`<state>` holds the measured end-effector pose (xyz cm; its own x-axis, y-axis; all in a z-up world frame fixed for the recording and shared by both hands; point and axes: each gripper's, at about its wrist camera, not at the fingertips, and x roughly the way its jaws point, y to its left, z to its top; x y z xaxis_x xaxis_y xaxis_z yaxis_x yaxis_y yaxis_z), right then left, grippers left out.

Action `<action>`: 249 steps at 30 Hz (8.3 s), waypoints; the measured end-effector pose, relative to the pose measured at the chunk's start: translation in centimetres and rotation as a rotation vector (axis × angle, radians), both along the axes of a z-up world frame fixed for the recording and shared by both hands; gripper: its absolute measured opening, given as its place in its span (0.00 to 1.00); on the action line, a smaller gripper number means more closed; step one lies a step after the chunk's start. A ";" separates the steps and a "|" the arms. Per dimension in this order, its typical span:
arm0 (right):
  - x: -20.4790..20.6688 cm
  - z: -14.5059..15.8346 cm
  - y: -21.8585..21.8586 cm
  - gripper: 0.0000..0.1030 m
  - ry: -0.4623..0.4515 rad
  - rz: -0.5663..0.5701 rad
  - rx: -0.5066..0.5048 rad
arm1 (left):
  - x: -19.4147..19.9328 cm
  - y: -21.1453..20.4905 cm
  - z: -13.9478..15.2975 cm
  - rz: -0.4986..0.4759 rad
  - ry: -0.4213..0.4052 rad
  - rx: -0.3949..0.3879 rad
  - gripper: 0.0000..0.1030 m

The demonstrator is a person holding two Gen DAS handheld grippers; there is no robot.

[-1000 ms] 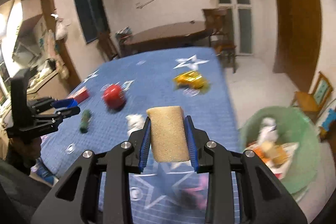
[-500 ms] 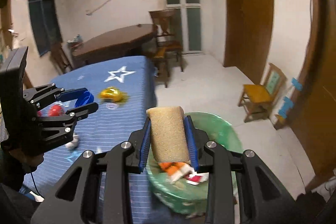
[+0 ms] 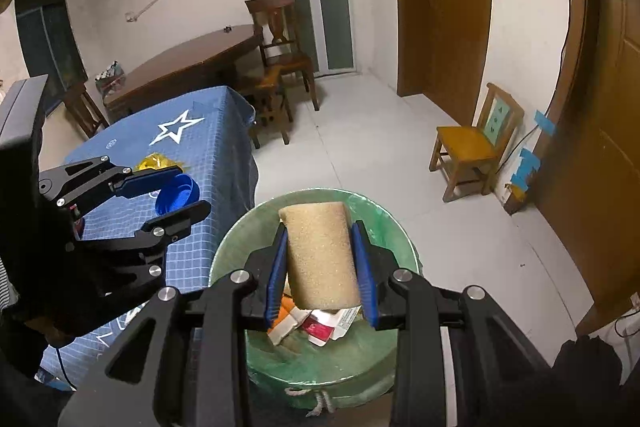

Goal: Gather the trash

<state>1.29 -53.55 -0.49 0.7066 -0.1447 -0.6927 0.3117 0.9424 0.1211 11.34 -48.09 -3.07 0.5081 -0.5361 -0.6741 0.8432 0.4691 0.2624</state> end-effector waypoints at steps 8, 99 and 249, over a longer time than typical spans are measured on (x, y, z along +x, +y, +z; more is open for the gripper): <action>-0.1 -1.1 -0.6 0.29 0.024 0.002 0.011 | -0.3 -0.6 -1.4 -0.010 -0.001 0.020 0.40; 13.5 -10.2 31.5 0.33 0.101 0.574 0.039 | 7.7 51.3 -10.5 0.987 0.322 -0.266 0.19; -13.9 -1.2 11.2 0.94 -0.181 -0.476 -0.172 | -11.5 15.8 -2.8 -0.034 0.000 -0.189 0.95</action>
